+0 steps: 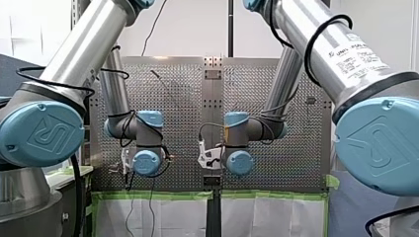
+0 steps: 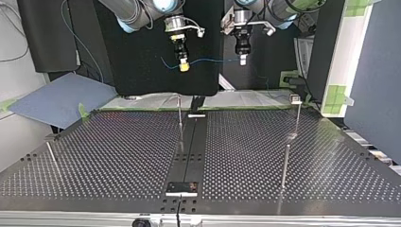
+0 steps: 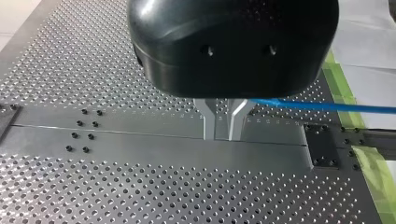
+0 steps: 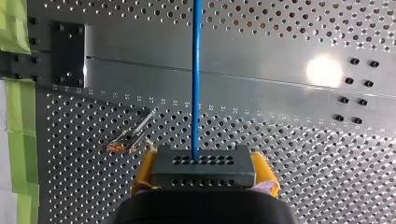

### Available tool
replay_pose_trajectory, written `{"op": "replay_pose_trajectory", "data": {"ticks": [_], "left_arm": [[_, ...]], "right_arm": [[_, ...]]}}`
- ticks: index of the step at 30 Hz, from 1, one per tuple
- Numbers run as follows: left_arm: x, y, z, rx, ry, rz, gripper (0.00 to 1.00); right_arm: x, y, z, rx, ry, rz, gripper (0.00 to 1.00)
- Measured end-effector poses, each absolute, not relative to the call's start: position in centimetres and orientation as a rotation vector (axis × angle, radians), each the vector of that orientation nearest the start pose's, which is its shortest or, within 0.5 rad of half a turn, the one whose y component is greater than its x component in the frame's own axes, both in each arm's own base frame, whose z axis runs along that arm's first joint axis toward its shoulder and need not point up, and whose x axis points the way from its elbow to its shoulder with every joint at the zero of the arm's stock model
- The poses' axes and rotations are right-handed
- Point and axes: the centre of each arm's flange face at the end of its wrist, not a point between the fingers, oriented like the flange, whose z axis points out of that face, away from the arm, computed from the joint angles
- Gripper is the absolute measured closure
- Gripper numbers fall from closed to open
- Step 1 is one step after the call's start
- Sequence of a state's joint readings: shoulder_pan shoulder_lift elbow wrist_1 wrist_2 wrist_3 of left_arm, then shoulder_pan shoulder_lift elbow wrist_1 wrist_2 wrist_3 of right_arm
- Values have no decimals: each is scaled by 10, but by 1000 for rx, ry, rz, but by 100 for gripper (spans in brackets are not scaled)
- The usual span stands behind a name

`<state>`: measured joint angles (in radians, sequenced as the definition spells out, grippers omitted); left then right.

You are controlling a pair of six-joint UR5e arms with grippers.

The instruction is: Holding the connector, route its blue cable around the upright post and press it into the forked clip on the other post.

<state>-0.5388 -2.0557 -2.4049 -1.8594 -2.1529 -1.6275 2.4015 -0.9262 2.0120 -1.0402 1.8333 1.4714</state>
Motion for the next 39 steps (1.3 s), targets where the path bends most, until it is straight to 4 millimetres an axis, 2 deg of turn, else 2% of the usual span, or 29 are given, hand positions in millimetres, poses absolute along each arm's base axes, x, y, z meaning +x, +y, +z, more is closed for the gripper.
{"op": "replay_pose_trajectory", "data": {"ticks": [27, 29, 35, 39], "left_arm": [[282, -260, 56, -64, 1601, 6, 84], [283, -260, 56, -63, 1600, 6, 82], [303, -259, 51, -62, 1576, 31, 82], [324, -252, 47, -94, 1564, 94, 79]], "right_arm": [[464, -278, 51, 1676, -801, 1509, 100], [464, -277, 51, 1678, -803, 1509, 100], [477, -268, 39, 1704, -842, 1502, 100], [494, -262, 50, 1688, -876, 1530, 100]]}}
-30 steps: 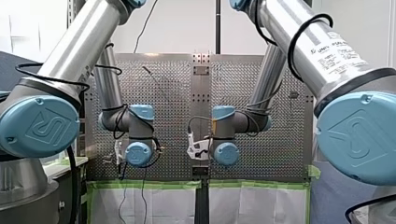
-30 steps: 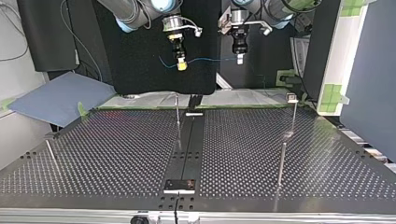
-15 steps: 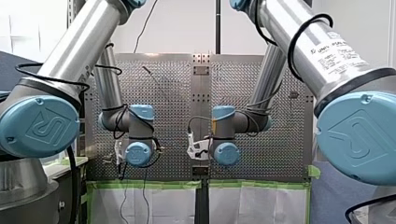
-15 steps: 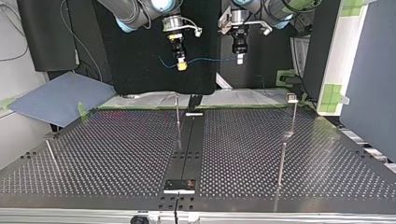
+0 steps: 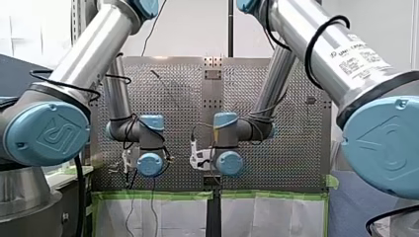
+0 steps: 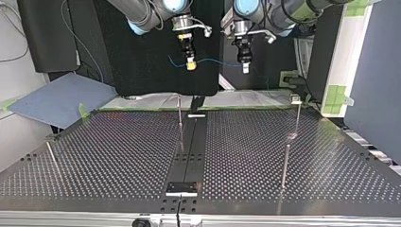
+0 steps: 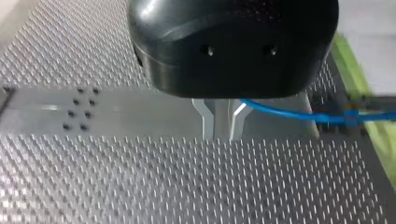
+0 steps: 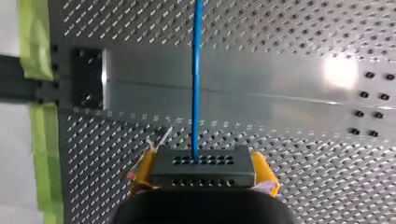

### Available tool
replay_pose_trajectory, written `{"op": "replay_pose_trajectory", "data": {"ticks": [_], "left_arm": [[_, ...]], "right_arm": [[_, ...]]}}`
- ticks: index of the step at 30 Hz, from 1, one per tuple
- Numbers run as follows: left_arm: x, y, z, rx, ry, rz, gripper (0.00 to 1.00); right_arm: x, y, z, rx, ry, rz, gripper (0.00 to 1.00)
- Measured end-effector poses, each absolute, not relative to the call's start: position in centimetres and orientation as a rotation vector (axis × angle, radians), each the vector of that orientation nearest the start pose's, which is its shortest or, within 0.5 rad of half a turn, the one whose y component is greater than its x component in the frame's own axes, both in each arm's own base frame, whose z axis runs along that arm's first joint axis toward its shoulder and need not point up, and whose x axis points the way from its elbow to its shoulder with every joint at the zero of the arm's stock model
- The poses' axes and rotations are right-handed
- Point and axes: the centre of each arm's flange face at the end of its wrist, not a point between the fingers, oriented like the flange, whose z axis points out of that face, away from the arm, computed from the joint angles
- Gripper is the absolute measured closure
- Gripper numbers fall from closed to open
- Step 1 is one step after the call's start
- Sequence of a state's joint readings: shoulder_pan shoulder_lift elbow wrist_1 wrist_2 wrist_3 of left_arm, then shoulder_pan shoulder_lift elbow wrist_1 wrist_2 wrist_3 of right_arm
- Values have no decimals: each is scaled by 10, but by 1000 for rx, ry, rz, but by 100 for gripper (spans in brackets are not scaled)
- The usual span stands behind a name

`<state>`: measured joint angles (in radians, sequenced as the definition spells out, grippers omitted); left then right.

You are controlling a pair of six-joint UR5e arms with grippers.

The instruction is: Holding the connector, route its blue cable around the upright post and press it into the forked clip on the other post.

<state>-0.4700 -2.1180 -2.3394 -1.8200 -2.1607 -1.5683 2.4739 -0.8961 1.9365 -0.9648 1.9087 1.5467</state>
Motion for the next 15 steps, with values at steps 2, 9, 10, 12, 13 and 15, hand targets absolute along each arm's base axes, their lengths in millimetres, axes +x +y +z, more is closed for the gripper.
{"op": "replay_pose_trajectory", "data": {"ticks": [2, 9, 10, 12, 13, 15], "left_arm": [[335, -248, 50, -126, 1556, 114, 79], [376, -231, 79, -285, 1492, 149, 76], [380, -229, 84, -304, 1483, 151, 76], [391, -223, 94, -350, 1460, 157, 76], [395, -221, 99, -370, 1449, 159, 76], [406, -214, 111, -418, 1423, 165, 76]], "right_arm": [[502, -265, 64, 1656, -902, 1552, 100], [515, -290, 118, 1521, -997, 1617, 100], [515, -295, 125, 1506, -1007, 1626, 100], [516, -305, 140, 1477, -1025, 1645, 100], [516, -310, 147, 1466, -1028, 1653, 100], [516, -322, 163, 1442, -1026, 1670, 100]]}}
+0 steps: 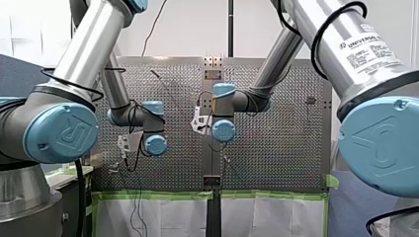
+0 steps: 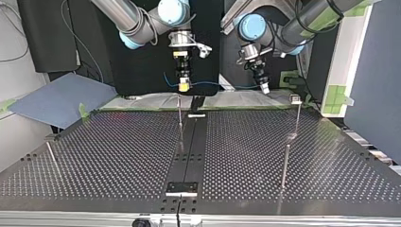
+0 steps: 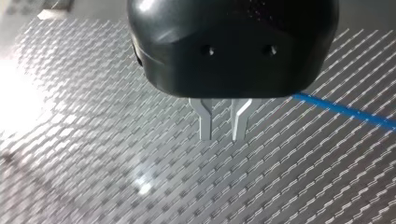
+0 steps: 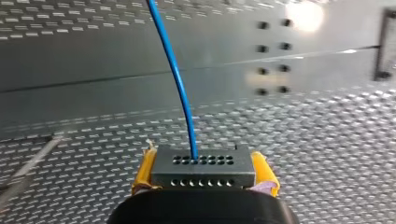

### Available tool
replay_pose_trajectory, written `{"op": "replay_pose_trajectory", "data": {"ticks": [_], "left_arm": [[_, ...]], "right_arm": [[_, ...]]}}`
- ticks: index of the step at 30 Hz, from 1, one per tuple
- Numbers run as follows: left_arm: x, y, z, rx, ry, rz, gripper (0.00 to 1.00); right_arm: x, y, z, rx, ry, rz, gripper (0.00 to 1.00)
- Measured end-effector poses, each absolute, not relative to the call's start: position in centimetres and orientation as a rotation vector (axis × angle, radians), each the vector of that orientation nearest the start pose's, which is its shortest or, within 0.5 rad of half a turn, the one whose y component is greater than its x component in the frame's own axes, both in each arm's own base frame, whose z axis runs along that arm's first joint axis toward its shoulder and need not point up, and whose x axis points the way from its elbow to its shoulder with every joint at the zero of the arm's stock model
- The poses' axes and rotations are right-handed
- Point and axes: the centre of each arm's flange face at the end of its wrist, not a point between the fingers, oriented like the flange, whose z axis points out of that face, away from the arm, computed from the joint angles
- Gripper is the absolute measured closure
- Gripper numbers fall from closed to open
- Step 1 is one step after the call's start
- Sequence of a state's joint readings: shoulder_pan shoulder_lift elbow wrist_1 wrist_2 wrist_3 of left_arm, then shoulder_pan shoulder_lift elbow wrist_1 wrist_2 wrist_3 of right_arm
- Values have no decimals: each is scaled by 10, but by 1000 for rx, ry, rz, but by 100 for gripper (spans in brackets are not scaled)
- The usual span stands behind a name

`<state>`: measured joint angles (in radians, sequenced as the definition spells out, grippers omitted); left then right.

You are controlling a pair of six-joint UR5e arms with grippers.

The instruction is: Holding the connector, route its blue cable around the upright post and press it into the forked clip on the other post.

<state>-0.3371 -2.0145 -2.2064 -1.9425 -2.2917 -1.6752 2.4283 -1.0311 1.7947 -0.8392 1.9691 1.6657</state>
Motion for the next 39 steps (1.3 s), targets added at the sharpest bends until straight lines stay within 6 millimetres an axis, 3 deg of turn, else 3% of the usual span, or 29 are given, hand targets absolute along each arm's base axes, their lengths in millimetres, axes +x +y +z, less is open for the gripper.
{"op": "replay_pose_trajectory", "data": {"ticks": [5, 9, 24, 30, 39], "left_arm": [[425, -205, 138, -503, 1365, 157, 76], [437, -205, 161, -546, 1323, 125, 76], [470, -201, 264, -691, 1147, -16, 76], [477, -196, 311, -738, 1075, -72, 76], [465, -181, 345, -820, 1017, -99, 76]], "right_arm": [[517, -345, 201, 1382, -993, 1717, 100], [520, -351, 225, 1362, -958, 1758, 100], [549, -363, 275, 1433, -835, 1841, 100], [560, -365, 293, 1460, -792, 1877, 100], [571, -370, 322, 1467, -768, 1882, 100]]}}
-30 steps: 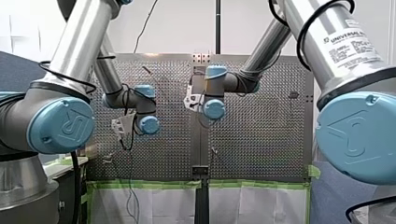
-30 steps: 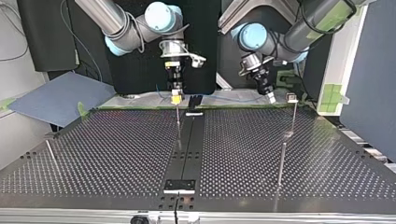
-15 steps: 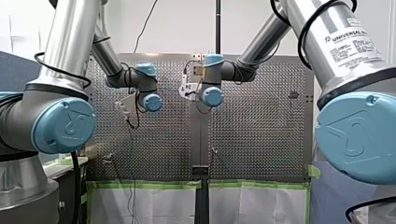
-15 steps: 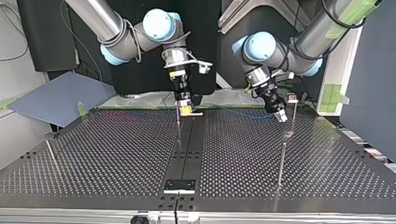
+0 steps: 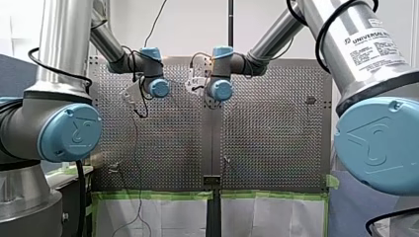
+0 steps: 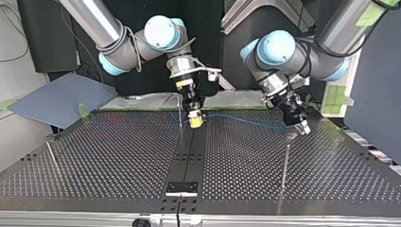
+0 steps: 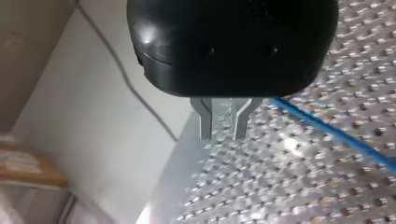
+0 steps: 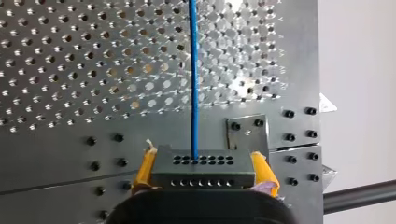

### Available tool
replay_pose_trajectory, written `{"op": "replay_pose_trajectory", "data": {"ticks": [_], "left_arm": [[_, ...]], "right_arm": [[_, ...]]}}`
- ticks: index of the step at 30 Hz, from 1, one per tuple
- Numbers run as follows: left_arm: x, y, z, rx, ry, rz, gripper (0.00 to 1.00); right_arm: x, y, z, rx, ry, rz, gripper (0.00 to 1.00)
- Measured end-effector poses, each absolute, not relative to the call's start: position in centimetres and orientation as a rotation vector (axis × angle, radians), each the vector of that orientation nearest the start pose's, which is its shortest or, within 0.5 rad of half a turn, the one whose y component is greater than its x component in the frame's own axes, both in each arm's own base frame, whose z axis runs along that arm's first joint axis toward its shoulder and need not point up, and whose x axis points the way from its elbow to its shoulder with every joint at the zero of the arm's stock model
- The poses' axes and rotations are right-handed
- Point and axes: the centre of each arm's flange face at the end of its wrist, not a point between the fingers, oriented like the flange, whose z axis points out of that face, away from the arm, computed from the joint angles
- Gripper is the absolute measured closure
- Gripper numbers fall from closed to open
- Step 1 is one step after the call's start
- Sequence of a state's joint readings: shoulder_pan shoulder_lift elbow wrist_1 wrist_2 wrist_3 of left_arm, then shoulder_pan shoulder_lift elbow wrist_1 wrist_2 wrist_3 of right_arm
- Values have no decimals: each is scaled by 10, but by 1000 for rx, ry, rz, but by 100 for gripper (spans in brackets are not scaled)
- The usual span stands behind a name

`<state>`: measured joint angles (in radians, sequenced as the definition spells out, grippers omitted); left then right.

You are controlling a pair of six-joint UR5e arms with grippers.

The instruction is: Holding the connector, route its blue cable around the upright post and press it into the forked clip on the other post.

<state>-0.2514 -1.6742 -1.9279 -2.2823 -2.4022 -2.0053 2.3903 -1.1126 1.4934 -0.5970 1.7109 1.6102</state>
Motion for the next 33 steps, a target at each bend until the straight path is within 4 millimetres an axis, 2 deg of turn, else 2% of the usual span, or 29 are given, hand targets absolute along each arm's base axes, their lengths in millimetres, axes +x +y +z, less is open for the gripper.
{"op": "replay_pose_trajectory", "data": {"ticks": [5, 17, 23, 27, 33], "left_arm": [[455, -177, 362, -846, 999, -121, 76], [431, -170, 417, -819, 984, -164, 74], [423, -166, 456, -797, 950, -224, 74], [429, -165, 473, -778, 951, -255, 74], [453, -166, 475, -748, 986, -271, 74]], "right_arm": [[574, -372, 336, 1456, -762, 1889, 100], [587, -377, 380, 1428, -729, 1913, 100], [588, -383, 391, 1415, -701, 1950, 100], [588, -390, 397, 1407, -685, 1981, 100], [586, -401, 408, 1391, -661, 2004, 100]]}}
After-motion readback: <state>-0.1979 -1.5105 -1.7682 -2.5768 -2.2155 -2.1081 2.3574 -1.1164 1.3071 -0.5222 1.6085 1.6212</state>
